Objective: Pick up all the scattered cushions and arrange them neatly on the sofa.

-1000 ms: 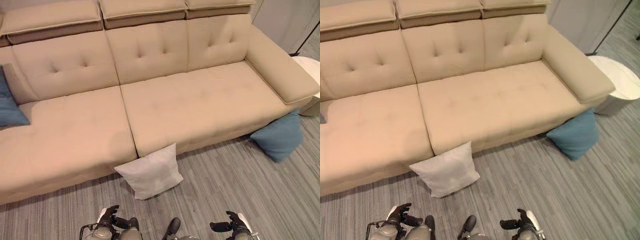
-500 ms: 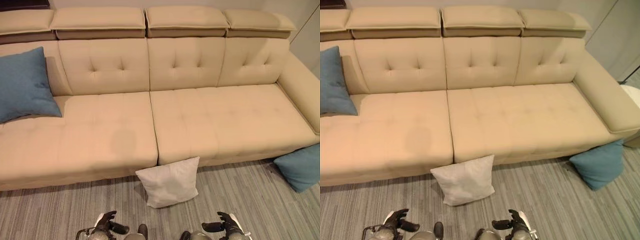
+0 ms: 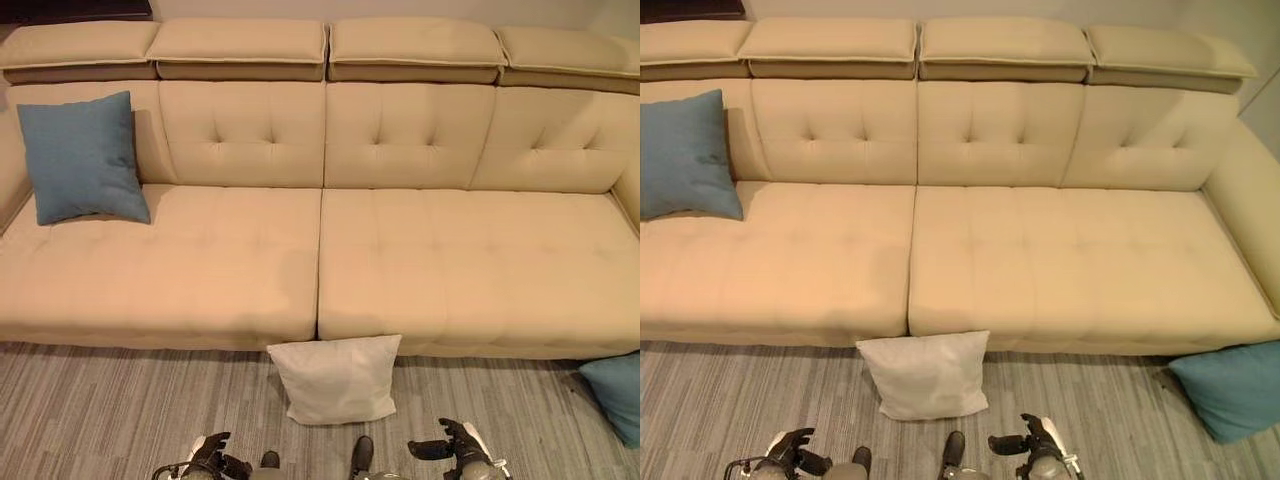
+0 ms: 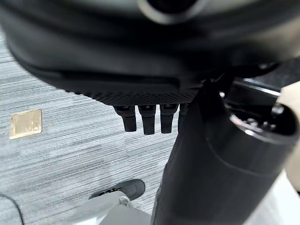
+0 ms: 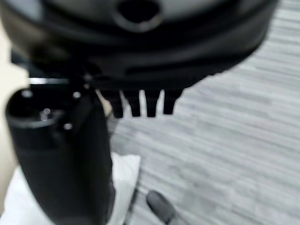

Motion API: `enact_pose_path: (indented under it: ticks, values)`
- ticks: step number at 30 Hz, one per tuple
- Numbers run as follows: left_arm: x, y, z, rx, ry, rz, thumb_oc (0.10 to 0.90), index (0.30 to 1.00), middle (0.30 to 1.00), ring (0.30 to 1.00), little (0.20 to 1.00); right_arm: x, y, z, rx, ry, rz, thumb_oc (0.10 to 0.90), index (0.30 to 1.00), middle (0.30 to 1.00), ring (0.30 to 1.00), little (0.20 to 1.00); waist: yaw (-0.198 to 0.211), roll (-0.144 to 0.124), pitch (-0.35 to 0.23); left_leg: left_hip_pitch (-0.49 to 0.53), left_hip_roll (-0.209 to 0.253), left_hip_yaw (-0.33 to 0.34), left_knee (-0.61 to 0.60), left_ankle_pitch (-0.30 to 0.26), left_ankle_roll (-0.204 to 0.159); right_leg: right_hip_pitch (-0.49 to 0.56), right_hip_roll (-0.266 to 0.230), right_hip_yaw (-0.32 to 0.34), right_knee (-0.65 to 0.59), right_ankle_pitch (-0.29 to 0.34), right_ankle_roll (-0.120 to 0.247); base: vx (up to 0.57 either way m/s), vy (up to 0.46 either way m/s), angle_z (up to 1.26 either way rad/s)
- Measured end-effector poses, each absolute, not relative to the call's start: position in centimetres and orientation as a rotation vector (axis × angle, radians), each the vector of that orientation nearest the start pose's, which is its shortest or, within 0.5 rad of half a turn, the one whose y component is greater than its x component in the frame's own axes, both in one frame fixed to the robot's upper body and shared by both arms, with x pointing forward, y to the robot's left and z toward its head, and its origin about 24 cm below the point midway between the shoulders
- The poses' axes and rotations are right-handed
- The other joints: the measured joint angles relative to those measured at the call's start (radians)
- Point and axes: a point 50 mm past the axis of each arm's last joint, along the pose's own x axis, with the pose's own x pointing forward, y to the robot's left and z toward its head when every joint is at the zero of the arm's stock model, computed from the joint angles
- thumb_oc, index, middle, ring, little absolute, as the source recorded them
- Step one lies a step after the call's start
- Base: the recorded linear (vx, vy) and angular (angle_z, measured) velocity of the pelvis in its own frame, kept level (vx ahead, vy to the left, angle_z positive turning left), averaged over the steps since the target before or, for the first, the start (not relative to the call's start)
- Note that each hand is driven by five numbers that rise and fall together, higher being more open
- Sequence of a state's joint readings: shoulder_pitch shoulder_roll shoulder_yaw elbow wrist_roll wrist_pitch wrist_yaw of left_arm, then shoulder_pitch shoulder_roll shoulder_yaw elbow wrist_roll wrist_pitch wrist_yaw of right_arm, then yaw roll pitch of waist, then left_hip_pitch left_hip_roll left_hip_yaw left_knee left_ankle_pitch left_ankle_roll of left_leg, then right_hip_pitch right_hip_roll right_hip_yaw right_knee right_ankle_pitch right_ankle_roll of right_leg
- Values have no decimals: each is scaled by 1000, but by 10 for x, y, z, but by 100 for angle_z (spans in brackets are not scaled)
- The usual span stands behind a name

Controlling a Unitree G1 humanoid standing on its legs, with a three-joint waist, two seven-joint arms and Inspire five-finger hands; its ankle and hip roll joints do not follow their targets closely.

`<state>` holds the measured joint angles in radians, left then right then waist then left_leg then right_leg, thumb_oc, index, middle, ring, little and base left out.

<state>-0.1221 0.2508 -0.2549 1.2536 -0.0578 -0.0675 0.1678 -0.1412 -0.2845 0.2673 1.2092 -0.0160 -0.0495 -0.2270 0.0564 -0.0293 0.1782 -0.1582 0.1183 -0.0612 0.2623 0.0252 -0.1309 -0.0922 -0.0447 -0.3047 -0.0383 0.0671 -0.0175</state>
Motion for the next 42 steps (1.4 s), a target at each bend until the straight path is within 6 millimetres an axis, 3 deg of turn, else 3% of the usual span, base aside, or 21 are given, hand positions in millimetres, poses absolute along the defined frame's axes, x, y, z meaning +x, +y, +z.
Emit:
enact_pose_path:
  ticks: [4, 6, 8, 9, 10, 12, 14, 16, 19, 21, 22, 25, 30, 33, 36, 42]
  values:
    - [149, 227, -144, 440, 1012, 70, 800, 900, 900, 900, 900, 166, -249, -130, -602, 943, -120, 800, 900, 900, 900, 900, 6, -2, 24, -34, -12, -6, 18, -17, 3, -15, 22, 2, 5, -22, -48, -32, -114, 0]
    - [165, 221, -138, 451, 948, 42, 800, 900, 900, 900, 900, 171, -252, -127, -630, 931, -116, 800, 900, 900, 900, 900, 12, -15, 43, -81, -54, -17, -26, -25, 13, -67, 16, 2, 5, -21, -47, -57, -24, 2]
    - [185, 219, -129, 440, 893, 48, 800, 900, 900, 900, 900, 185, -251, -121, -643, 893, -115, 800, 900, 900, 900, 900, 13, -20, 108, -114, -91, -3, -87, -24, 18, -83, 27, 1, 1, 0, -56, -119, -4, -12]
    - [193, 221, -124, 429, 859, 63, 800, 900, 900, 900, 900, 194, -248, -117, -653, 869, -102, 800, 900, 900, 900, 900, 18, -31, 126, -146, -91, 1, -129, -18, 26, -152, 45, 7, 31, 1, -56, -115, 7, -40]
    - [197, 221, -122, 419, 844, 69, 800, 900, 900, 900, 900, 202, -248, -113, -661, 841, -107, 800, 900, 900, 900, 900, 14, -24, 137, -170, -85, -4, -133, -13, 31, -187, 58, 7, 50, 6, -54, -102, 14, -51]
    - [217, 218, -111, 406, 786, 72, 800, 900, 900, 900, 900, 218, -249, -103, -670, 797, -129, 800, 900, 900, 900, 900, 14, -32, 181, -217, -87, 0, -131, 26, 74, -248, 54, 13, 89, 5, -52, -56, 35, -11]
    - [232, 214, -102, 376, 735, 79, 800, 900, 900, 900, 900, 231, -246, -96, -661, 759, -135, 800, 900, 900, 900, 900, 16, -32, 209, -244, -97, -1, -133, 29, 90, -292, 38, 13, 125, -7, -46, -88, 91, 4]
    - [253, 217, -85, 341, 647, 117, 800, 900, 900, 900, 900, 262, -242, -74, -647, 658, -156, 800, 900, 900, 900, 900, 24, -22, 225, -325, -109, 6, -111, 32, 99, -397, 16, 22, 196, -17, -43, -111, 78, -3]
    - [276, 218, -65, 323, 568, 148, 800, 900, 900, 900, 900, 298, -240, -40, -652, 509, -169, 800, 900, 900, 900, 900, 37, 1, 269, -375, -118, 8, -84, 30, 102, -444, 4, 22, 222, -18, -46, -123, 59, 0]
    - [290, 222, -48, 313, 491, 166, 800, 900, 900, 900, 900, 317, -241, -17, -681, 422, -170, 800, 900, 900, 900, 900, 43, 4, 269, -444, -123, 10, -49, 22, 113, -520, -7, 31, 272, -33, -52, -134, 80, 2]
    - [313, 226, -18, 291, 371, 185, 800, 900, 900, 900, 900, 345, -247, 27, -683, 281, -213, 800, 900, 900, 900, 900, 42, 6, 286, -548, -135, 7, -1, 21, 115, -631, -29, 30, 342, -44, -54, -114, 70, 11]
    - [344, 225, 23, 258, 232, 220, 800, 900, 900, 900, 900, 372, -251, 81, -680, 135, -280, 800, 900, 900, 900, 900, 42, 5, 320, -650, -147, 4, 52, 21, 115, -732, -49, 30, 402, -52, -58, -53, 37, 12]
    - [375, 207, 88, 192, -3, 196, 800, 900, 900, 900, 900, 391, -248, 142, -611, -65, -344, 800, 900, 900, 900, 900, 36, -5, 327, -833, -174, 2, 153, 10, 131, -920, -91, 37, 531, -83, -58, -31, 51, 12]
    - [378, 204, 103, 189, -58, 193, 800, 900, 900, 900, 900, 393, -244, 153, -569, -113, -346, 800, 900, 900, 900, 900, 27, -8, 324, -895, -181, 4, 198, -3, 139, -981, -105, 37, 579, -98, -57, 8, 5, 2]
    - [385, 200, 125, 176, -124, 202, 800, 900, 900, 900, 900, 396, -240, 181, -522, -205, -357, 800, 900, 900, 900, 900, 5, -10, 325, -1003, -190, 4, 259, -10, 145, -1084, -120, 38, 638, -110, -61, 5, 3, 5]
    - [392, 181, 145, 154, -191, 171, 800, 900, 900, 900, 900, 403, -222, 200, -439, -274, -341, 800, 900, 900, 900, 900, -20, -22, 326, -1080, -194, 7, 297, -12, 145, -1164, -131, 42, 681, -113, -66, 0, 0, 1]
